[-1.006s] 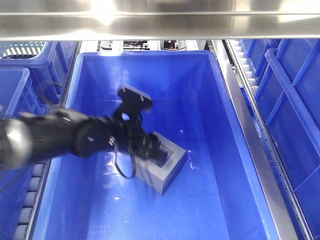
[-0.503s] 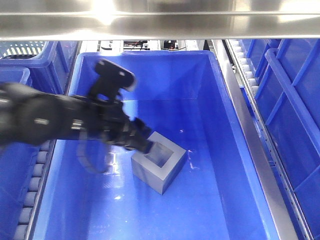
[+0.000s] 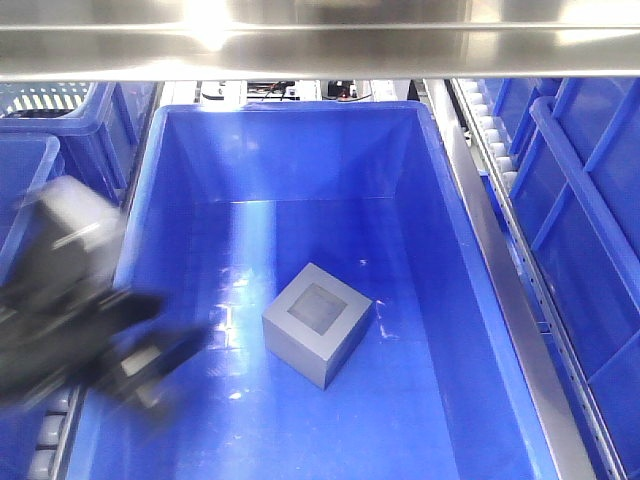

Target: Sort gray base to blue bin

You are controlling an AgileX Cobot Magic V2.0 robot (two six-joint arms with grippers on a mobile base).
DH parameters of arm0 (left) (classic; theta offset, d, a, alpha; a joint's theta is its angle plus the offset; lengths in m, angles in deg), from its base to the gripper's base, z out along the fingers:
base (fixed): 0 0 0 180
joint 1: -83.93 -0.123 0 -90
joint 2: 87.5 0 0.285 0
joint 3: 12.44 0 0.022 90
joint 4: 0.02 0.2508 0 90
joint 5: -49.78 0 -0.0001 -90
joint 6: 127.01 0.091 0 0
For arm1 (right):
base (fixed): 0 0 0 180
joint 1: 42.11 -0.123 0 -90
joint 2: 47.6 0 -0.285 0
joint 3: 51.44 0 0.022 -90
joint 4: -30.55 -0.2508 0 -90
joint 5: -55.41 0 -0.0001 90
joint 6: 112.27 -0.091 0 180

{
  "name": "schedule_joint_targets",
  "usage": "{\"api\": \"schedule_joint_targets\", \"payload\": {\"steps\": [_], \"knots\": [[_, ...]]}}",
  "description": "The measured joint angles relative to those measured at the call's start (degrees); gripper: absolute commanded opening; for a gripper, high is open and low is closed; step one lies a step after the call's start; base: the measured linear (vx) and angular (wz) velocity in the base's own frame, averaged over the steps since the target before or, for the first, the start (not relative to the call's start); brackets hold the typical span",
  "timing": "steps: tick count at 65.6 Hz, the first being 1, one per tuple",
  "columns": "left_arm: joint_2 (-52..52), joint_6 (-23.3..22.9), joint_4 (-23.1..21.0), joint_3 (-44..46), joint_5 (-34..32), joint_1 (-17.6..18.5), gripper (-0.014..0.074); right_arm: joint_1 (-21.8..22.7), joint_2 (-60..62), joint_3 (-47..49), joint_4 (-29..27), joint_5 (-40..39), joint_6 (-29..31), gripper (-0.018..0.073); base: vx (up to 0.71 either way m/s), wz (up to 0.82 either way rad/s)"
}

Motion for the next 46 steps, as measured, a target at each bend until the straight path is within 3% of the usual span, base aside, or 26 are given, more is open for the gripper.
{"api": "schedule_joint_targets", "payload": {"steps": [35, 40, 46], "knots": [[43.5, -0.1, 0.0, -18.1, -1.4, 0.0, 0.0376, 0.0, 0.0, 0.0, 0.0, 0.0, 0.0, -0.0009, 0.0, 0.0], [47.3, -0.2, 0.0, -19.1, -0.8, 0.0, 0.0354, 0.0, 0.0, 0.0, 0.0, 0.0, 0.0, -0.0009, 0.0, 0.0], [50.6, -0.2, -0.8, -20.2, -0.3, 0.0, 0.0267, 0.0, 0.0, 0.0, 0.0, 0.0, 0.0, -0.0009, 0.0, 0.0]]}}
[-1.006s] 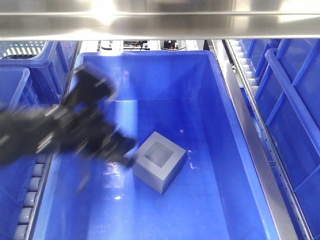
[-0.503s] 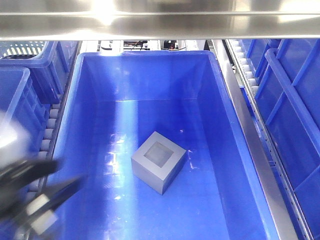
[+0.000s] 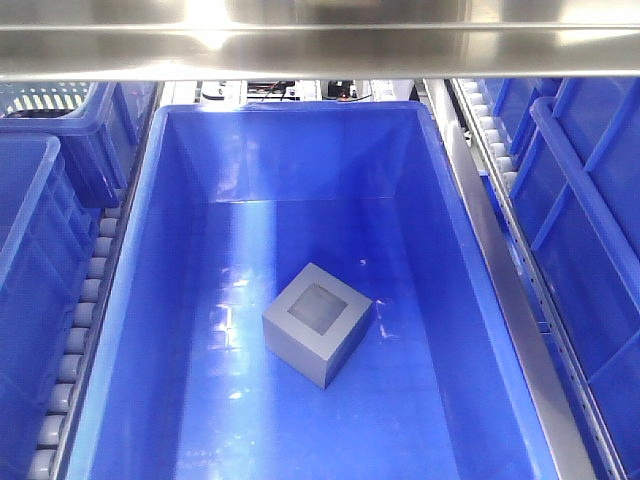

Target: Sort gray base to blue bin

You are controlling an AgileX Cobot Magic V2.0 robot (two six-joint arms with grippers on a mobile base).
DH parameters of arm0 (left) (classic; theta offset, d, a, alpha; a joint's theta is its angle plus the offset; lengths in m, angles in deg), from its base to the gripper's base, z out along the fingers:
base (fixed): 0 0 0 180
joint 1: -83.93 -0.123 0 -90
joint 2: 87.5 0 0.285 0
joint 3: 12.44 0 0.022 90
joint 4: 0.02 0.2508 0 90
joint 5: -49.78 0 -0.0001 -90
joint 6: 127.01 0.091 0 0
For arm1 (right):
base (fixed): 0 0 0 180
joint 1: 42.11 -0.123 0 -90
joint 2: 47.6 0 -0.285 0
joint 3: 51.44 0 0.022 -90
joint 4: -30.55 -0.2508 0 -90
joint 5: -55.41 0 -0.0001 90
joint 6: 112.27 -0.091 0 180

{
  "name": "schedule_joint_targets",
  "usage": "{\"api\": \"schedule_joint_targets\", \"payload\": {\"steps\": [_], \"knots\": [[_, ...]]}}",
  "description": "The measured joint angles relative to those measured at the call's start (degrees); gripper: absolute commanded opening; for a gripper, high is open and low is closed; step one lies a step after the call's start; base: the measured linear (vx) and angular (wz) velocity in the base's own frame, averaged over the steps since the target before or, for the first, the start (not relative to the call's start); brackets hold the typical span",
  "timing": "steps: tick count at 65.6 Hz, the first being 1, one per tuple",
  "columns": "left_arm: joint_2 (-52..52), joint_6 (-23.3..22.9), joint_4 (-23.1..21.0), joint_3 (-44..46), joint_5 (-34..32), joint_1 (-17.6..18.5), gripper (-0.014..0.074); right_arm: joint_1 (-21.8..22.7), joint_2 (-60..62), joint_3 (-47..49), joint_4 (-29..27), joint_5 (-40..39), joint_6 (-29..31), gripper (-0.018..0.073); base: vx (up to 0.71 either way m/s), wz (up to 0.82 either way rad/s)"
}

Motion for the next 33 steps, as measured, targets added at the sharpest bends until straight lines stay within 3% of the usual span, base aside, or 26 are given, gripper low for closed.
{"api": "schedule_joint_targets", "payload": {"steps": [10, 33], "knots": [[1.4, -0.1, -1.7, -0.6, -0.1, 0.0, -0.0008, 0.0, 0.0, 0.0, 0.0, 0.0, 0.0, -0.0009, 0.0, 0.0], [1.4, -0.1, -2.0, -0.6, -0.2, 0.0, -0.0007, 0.0, 0.0, 0.0, 0.0, 0.0, 0.0, -0.0009, 0.0, 0.0]]}}
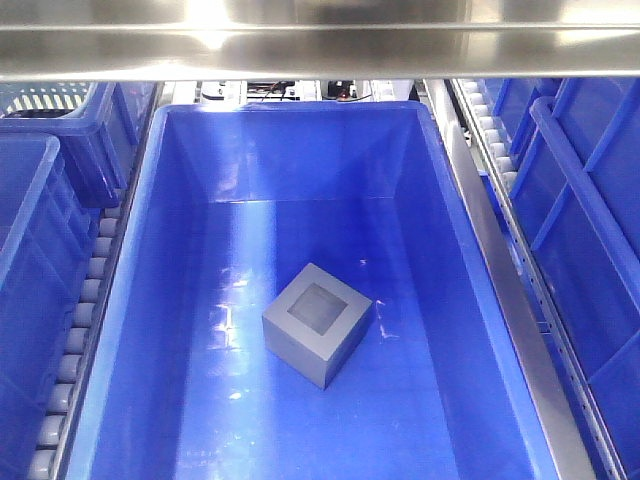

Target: Sort gray base to blue bin

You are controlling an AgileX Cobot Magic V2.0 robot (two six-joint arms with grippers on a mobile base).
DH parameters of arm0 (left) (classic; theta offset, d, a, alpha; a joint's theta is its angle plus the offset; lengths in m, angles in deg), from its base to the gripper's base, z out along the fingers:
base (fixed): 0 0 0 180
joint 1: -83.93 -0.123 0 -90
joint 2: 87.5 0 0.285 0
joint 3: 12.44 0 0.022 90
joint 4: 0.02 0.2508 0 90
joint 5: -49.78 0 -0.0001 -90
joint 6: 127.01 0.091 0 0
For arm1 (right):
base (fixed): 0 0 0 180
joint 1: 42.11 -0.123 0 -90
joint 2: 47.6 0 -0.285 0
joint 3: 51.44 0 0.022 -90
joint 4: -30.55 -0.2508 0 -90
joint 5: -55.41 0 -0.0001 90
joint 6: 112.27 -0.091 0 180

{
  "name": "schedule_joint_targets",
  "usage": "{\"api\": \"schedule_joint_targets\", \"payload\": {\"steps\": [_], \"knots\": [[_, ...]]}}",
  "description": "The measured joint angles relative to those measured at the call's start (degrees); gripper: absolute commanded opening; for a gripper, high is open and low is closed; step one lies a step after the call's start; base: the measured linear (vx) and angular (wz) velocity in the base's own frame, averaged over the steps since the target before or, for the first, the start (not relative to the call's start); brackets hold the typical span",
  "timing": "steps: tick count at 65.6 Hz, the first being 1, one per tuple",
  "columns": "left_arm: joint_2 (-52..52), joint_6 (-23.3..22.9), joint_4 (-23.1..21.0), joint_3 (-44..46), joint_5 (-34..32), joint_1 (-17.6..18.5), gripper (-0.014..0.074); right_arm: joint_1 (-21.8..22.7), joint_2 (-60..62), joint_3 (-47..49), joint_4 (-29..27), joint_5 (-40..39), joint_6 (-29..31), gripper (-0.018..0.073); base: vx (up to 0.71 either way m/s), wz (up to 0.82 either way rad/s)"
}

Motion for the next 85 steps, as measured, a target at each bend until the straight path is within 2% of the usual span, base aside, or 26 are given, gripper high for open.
{"api": "schedule_joint_targets", "payload": {"steps": [29, 34, 39, 56, 65, 74, 85], "knots": [[0.0, 0.0, 0.0, -0.1, -0.1, 0.0, -0.0006, 0.0, 0.0, 0.0, 0.0, 0.0, 0.0, -0.0009, 0.0, 0.0], [0.0, 0.0, 0.8, -0.6, -1.1, -1.3, -0.0006, 0.0, 0.0, 0.0, 0.0, 0.0, 0.0, -0.0009, 0.0, 0.0], [0.0, 0.0, 1.8, -1.3, -1.7, -4.5, -0.0006, 0.0, 0.0, 0.0, 0.0, 0.0, 0.0, -0.0009, 0.0, 0.0], [0.0, 0.0, 2.9, -5.9, -7.5, -24.3, -0.0006, 0.0, 0.0, 0.0, 0.0, 0.0, 0.0, -0.0009, 0.0, 0.0], [0.0, 0.0, 2.9, -9.7, -11.5, -31.6, -0.0006, 0.0, 0.0, 0.0, 0.0, 0.0, 0.0, -0.0009, 0.0, 0.0], [0.0, 0.0, 2.9, -14.5, -16.3, -35.4, -0.0006, 0.0, 0.0, 0.0, 0.0, 0.0, 0.0, -0.0009, 0.0, 0.0], [2.5, -0.1, 2.9, -19.6, -19.7, -36.1, -0.0006, 0.0, 0.0, 0.0, 0.0, 0.0, 0.0, -0.0009, 0.0, 0.0]]}}
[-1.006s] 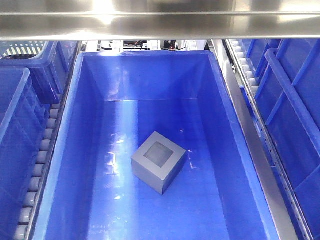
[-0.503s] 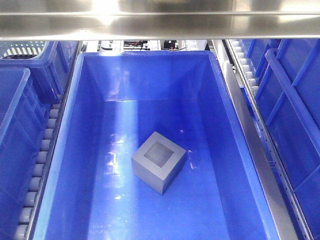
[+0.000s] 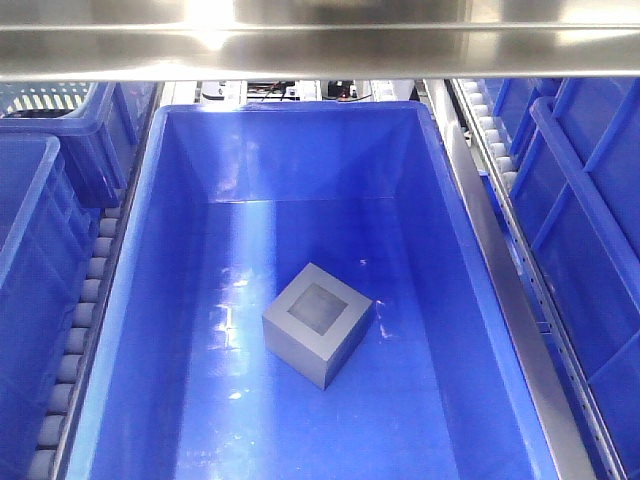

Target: Sort gray base to blue bin

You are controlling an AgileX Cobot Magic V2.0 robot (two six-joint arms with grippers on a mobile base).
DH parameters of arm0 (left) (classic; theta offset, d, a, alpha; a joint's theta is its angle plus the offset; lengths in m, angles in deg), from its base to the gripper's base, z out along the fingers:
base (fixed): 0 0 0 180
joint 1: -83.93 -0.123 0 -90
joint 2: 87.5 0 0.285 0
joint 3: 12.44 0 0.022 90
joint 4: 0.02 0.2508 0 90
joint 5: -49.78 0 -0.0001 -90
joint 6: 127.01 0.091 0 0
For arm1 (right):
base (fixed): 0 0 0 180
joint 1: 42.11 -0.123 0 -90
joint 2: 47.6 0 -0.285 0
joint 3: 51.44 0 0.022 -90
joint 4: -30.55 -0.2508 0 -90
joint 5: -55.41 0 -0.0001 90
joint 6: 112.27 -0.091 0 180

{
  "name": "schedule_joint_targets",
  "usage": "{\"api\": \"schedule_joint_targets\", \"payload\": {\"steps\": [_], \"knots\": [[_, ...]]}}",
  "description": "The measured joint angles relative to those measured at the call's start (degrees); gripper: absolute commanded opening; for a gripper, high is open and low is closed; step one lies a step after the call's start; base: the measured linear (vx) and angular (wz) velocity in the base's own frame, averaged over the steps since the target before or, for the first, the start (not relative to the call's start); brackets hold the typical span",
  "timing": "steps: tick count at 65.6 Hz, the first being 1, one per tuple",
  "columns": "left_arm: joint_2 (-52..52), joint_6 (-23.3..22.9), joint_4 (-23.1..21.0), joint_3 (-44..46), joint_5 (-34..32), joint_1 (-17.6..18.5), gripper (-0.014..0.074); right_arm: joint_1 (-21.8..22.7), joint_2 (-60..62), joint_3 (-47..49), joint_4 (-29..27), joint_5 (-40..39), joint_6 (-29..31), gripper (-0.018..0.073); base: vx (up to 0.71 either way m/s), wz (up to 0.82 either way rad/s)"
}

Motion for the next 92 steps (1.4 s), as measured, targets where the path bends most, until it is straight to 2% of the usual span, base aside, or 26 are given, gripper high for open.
{"api": "schedule_joint_targets", "payload": {"steps": [9, 21, 26, 92], "knots": [[1.5, -3.7, 1.8, -0.4, -0.5, 0.0, -0.0006, 0.0, 0.0, 0.0, 0.0, -0.1, 0.0, -0.0009, 0.0, 0.0], [1.5, -17.0, 10.6, -0.4, -0.2, 0.0, -0.0006, 0.0, 0.0, 0.0, 0.0, 0.0, 0.0, -0.0009, 0.0, 0.0], [1.5, -19.3, 12.5, -0.4, -0.2, 0.0, -0.0006, 0.0, 0.0, 0.0, 0.0, 0.0, 0.0, -0.0009, 0.0, 0.0], [1.5, -19.2, 12.9, -0.4, 0.8, 0.0, -0.0006, 0.0, 0.0, 0.0, 0.0, 0.0, 0.0, -0.0009, 0.0, 0.0]]}}
